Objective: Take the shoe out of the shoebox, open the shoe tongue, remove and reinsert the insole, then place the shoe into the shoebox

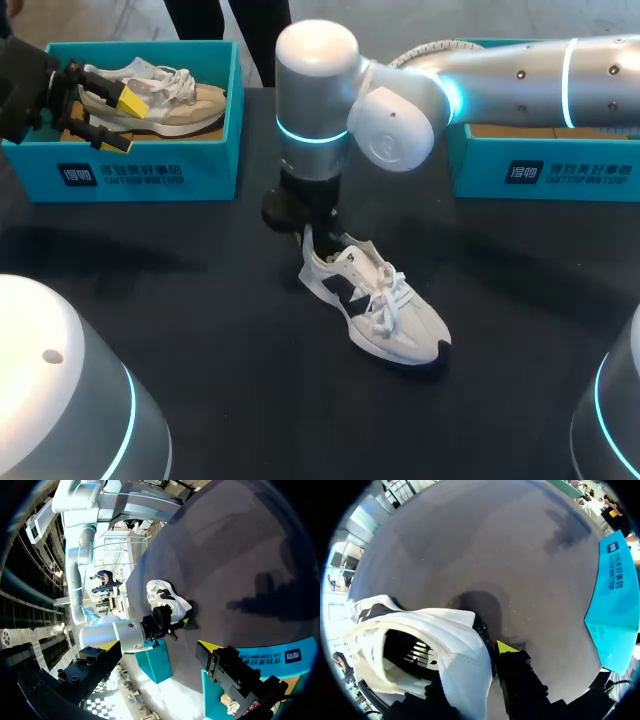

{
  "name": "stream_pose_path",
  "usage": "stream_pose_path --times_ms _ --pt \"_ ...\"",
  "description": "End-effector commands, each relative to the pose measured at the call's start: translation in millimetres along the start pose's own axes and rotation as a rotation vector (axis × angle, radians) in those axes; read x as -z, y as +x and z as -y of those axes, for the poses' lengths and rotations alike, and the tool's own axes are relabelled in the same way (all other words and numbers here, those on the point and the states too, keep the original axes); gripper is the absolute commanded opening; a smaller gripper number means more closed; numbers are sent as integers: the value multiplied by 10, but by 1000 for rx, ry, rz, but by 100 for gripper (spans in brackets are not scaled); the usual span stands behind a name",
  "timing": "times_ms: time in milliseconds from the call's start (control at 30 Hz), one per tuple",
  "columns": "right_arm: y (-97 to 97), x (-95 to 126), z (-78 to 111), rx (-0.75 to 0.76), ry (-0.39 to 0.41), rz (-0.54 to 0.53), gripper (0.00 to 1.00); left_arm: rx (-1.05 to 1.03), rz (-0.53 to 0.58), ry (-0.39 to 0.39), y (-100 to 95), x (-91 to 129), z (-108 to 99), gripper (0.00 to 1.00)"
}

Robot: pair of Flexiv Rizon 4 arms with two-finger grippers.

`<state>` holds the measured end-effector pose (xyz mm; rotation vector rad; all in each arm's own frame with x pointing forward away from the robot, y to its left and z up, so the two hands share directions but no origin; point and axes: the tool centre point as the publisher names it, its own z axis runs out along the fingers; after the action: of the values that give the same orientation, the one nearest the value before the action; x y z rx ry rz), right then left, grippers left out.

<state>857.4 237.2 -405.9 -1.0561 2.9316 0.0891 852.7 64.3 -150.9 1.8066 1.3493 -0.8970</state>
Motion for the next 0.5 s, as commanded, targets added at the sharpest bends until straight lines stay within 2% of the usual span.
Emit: stream_pose_path --times_ms 33,500 --pt "61 14 -13 -5 9 5 0 -2 -1 -1 3 -3 1 100" --pt "114 203 -15 -36 37 21 0 -2 -1 -1 3 -3 1 100"
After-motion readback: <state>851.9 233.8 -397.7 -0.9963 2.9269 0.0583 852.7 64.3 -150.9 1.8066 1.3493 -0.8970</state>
